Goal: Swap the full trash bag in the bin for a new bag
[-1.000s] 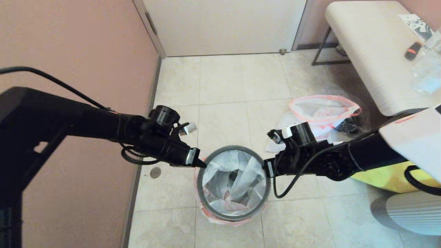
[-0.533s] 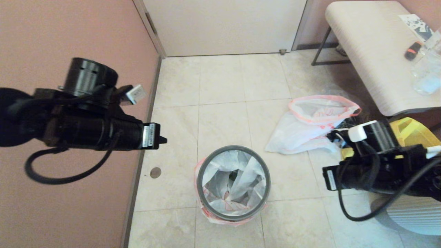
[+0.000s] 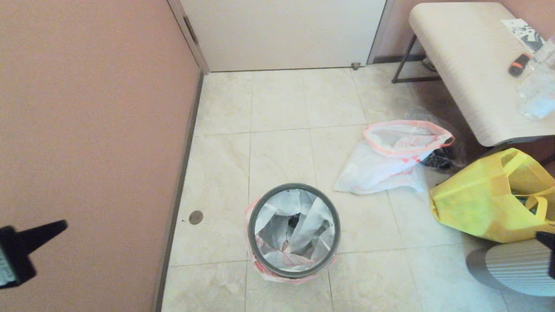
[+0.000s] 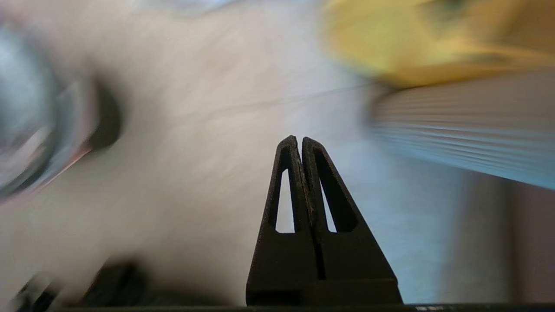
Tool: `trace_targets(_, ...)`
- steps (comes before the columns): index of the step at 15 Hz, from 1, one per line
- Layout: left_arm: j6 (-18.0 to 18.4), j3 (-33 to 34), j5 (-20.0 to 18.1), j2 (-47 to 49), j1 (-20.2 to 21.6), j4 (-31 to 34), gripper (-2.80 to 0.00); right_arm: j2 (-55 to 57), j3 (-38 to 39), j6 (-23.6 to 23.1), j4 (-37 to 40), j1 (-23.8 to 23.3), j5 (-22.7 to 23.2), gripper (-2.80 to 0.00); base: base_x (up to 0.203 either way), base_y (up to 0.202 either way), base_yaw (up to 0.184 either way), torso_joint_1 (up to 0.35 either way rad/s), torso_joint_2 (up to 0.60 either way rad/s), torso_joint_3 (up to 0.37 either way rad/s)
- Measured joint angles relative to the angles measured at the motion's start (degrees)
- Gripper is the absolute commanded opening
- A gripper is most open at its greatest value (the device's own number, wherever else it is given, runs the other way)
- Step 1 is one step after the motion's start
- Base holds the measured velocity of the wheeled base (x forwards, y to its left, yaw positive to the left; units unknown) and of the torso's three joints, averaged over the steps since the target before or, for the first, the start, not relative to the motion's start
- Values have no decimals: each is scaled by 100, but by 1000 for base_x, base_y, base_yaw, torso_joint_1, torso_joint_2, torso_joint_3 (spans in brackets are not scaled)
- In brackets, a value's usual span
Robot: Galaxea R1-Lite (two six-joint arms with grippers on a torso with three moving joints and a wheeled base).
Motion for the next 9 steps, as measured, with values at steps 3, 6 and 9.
trace_targets(3,-134,462,275,-1315,523,294,-280,-1751,186,-382,806,-549,-193,-280,0,0,0,0,0,0)
trace_targets(6,-175,958,429,-2279,856,372,-280,-3409,263,-589,1899,-946,-258,-280,0,0,0,0,0,0)
trace_targets(9,-27,1418,802,-2650,1078,342,-280,-4766,457,-785,2953,-1176,-193,-280,0,0,0,0,0,0)
